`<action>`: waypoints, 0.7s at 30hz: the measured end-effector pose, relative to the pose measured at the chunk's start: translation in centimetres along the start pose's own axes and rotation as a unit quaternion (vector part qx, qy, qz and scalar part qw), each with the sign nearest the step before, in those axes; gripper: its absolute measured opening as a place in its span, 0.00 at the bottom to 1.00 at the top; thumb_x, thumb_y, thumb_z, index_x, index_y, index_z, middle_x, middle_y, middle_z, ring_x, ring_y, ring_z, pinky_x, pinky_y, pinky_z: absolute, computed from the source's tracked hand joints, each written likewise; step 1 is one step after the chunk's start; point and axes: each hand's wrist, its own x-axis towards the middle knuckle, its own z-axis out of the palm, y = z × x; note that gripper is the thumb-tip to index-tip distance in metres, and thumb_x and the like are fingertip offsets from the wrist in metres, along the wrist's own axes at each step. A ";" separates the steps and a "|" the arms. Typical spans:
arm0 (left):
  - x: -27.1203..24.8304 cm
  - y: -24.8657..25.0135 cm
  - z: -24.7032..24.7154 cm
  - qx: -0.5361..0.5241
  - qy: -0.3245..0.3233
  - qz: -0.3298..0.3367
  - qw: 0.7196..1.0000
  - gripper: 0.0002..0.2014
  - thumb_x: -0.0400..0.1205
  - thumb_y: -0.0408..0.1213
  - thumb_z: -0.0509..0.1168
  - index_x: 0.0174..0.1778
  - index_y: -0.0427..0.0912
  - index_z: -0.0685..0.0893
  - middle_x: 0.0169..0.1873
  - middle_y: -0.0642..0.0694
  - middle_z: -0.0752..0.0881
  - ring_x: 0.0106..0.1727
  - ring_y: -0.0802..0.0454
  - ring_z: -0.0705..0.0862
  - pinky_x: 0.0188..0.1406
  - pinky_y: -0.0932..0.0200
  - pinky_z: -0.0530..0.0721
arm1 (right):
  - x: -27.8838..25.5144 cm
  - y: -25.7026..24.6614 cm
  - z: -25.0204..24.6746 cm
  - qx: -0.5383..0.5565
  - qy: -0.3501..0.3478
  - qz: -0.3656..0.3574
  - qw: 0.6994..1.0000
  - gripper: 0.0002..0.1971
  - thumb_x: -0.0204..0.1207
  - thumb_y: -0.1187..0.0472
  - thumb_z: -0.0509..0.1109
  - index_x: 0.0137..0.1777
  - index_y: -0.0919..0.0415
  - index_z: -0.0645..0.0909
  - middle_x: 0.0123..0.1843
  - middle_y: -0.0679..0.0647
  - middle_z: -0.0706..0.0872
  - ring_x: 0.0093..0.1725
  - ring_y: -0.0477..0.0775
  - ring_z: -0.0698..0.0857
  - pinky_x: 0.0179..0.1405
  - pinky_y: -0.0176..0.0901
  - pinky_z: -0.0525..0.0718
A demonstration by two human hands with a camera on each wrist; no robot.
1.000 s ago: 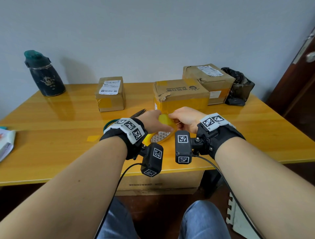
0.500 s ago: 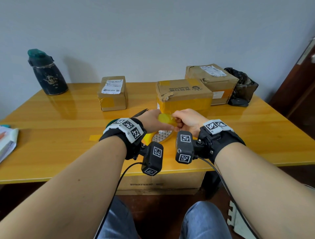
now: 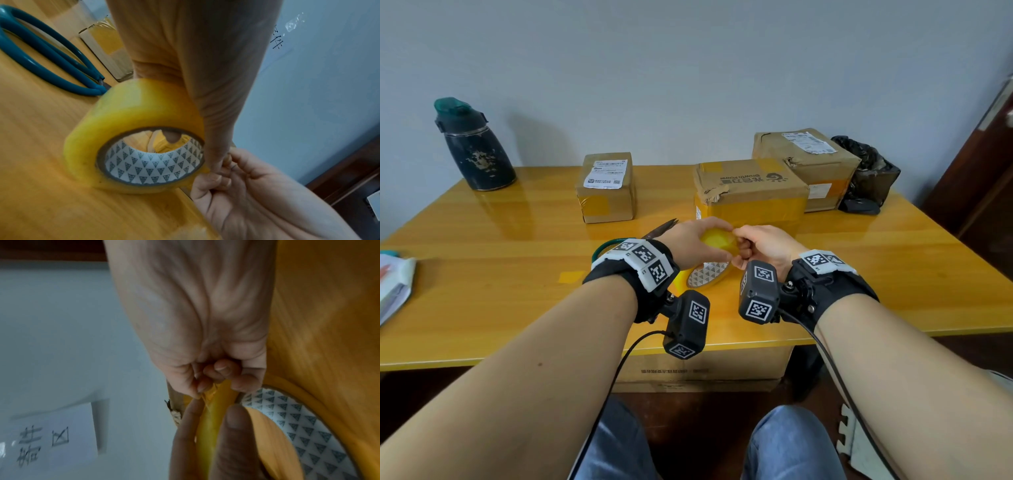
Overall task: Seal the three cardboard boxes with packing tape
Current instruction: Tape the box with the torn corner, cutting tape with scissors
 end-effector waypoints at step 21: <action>0.2 -0.4 0.0 -0.032 0.010 -0.001 0.999 0.26 0.79 0.48 0.71 0.73 0.58 0.73 0.61 0.50 0.79 0.42 0.58 0.81 0.38 0.65 0.83 | -0.6 -0.6 1.2 -0.140 0.055 0.006 0.989 0.08 0.76 0.61 0.75 0.43 0.65 0.80 0.32 0.54 0.71 0.29 0.50 0.71 0.24 0.39 0.74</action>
